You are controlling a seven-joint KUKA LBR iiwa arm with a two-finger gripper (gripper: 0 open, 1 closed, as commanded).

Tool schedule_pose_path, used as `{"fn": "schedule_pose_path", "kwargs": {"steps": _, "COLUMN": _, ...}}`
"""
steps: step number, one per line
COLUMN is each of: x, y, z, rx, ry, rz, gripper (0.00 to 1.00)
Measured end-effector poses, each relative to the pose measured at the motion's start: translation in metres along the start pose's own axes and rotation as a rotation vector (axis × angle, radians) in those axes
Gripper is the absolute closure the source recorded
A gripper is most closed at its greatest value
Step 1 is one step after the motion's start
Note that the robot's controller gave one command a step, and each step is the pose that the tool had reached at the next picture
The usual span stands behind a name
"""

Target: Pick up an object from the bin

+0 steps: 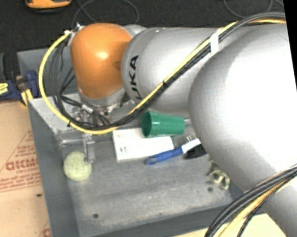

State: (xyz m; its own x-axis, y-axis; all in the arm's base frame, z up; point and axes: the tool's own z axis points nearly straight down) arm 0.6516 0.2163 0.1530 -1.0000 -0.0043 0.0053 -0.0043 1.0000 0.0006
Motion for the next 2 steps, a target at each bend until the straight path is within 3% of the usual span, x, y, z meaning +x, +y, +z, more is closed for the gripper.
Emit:
{"fn": "schedule_pose_path", "kwargs": {"steps": 1, "x": -0.002, "y": -0.001, "z": -0.006, "rx": -0.002, "ry": -0.008, "rz": 0.003, "gripper": 0.00}}
{"fn": "schedule_pose_path", "kwargs": {"steps": 2, "x": 0.032, "y": 0.018, "z": 0.078, "rx": 0.000, "ry": -0.011, "rz": -0.089, "gripper": 0.00}}
